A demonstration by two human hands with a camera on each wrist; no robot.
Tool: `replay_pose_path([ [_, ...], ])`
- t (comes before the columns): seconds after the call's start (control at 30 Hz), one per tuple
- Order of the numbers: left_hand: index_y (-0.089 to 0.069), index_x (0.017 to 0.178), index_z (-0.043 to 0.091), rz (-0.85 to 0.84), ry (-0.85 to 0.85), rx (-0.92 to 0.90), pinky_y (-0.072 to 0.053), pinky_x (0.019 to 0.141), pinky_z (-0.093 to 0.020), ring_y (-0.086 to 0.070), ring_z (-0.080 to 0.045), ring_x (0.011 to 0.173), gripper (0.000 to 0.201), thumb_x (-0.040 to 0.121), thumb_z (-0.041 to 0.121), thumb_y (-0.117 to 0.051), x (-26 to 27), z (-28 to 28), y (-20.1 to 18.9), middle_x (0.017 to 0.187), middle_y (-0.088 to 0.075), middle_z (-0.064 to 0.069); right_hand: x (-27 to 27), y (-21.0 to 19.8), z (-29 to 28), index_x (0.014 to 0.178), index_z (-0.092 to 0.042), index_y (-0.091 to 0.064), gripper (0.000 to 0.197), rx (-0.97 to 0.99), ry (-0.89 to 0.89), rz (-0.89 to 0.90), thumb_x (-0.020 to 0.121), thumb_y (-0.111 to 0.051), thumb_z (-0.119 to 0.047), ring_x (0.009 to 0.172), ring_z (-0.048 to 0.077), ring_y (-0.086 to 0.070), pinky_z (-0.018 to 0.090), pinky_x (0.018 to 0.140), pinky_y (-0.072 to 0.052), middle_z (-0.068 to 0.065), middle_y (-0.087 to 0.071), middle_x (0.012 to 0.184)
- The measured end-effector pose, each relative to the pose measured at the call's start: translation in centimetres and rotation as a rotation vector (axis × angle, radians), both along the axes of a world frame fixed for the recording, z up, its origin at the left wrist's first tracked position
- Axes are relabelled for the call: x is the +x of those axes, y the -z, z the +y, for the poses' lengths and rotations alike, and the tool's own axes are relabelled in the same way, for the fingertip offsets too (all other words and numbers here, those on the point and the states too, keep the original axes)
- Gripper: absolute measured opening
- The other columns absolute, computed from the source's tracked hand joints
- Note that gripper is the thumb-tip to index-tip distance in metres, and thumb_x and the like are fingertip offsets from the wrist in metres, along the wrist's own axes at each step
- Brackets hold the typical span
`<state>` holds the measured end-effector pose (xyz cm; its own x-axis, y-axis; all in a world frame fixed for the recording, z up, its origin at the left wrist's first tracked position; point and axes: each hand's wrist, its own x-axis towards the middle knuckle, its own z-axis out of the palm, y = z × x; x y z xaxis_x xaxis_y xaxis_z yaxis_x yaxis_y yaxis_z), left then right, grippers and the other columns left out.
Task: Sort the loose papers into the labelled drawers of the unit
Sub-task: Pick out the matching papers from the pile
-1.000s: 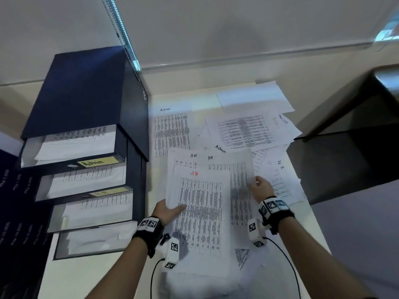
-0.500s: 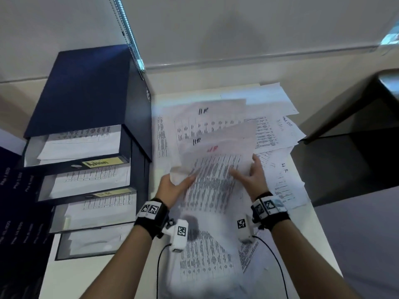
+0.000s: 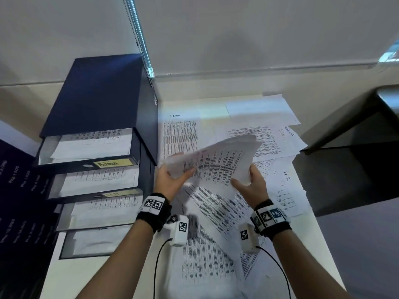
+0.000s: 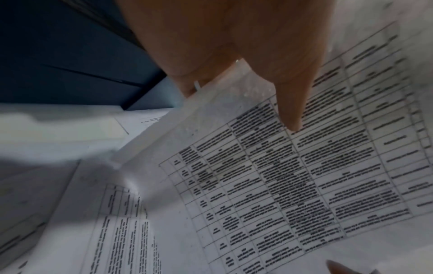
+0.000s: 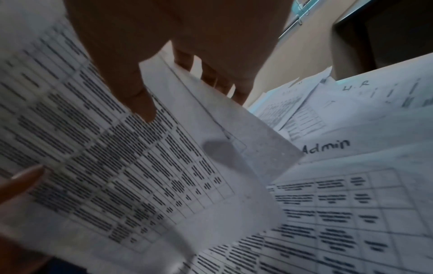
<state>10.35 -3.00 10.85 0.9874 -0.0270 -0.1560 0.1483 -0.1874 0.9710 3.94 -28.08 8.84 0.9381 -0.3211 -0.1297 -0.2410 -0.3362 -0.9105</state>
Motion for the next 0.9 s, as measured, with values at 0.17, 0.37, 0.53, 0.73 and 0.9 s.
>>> replay_pose_path([
  [0.17, -0.074, 0.102, 0.013, 0.000, 0.010, 0.009, -0.058, 0.072, -0.027, -0.072, -0.009, 0.084, 0.028, 0.081, 0.031, -0.081, 0.1, -0.8, -0.4, 0.088, -0.076, 0.006, 0.5, 0.2, 1.2, 0.107, -0.016, -0.055, 0.030, -0.040, -0.022, 0.083, 0.084, -0.073, -0.020, 0.096, 0.025, -0.066, 0.033, 0.076, -0.056, 0.001, -0.066, 0.099],
  [0.37, -0.070, 0.114, 0.013, -0.079, 0.005, -0.012, -0.057, 0.087, -0.028, -0.071, -0.006, 0.099, 0.036, 0.086, 0.036, -0.075, -0.3, 1.5, -7.2, 0.106, -0.076, 0.003, 2.2, -6.5, 3.5, 0.105, -0.009, -0.064, 0.037, -0.017, -0.052, -0.163, 0.088, -0.065, -0.042, 0.082, 0.018, -0.070, 0.040, 0.073, -0.060, 0.005, -0.071, 0.090],
  [0.53, -0.051, 0.130, 0.019, -0.090, 0.021, -0.079, -0.056, 0.090, -0.024, -0.068, -0.008, 0.107, 0.043, 0.092, 0.028, -0.068, -1.1, 7.5, -11.6, 0.118, -0.070, 0.005, 4.1, -14.6, 7.9, 0.133, -0.019, -0.046, 0.049, 0.067, -0.112, -0.385, 0.090, -0.069, -0.027, 0.088, -0.013, -0.062, 0.007, 0.074, -0.051, -0.018, -0.062, 0.105],
  [0.73, -0.038, 0.145, 0.014, -0.099, 0.036, 0.023, -0.046, 0.109, -0.046, -0.058, -0.019, 0.126, 0.053, 0.097, 0.002, -0.058, -5.5, 16.4, -11.6, 0.138, -0.060, -0.004, 4.4, -15.7, 15.0, 0.151, -0.047, -0.004, 0.091, 0.144, -0.330, -0.321, 0.091, -0.067, -0.021, 0.116, 0.013, -0.062, 0.035, 0.098, -0.051, 0.000, -0.057, 0.134],
  [0.9, -0.019, 0.156, 0.017, -0.029, -0.126, -0.182, -0.046, 0.106, -0.049, -0.056, -0.027, 0.129, 0.070, 0.098, -0.004, -0.052, -10.2, 24.0, -12.3, 0.145, -0.053, -0.009, 2.0, -11.8, 21.5, 0.151, -0.039, -0.024, 0.074, 0.193, -0.519, -0.133, 0.091, -0.064, -0.020, 0.136, 0.011, -0.042, 0.049, 0.115, -0.034, -0.013, -0.040, 0.150],
])
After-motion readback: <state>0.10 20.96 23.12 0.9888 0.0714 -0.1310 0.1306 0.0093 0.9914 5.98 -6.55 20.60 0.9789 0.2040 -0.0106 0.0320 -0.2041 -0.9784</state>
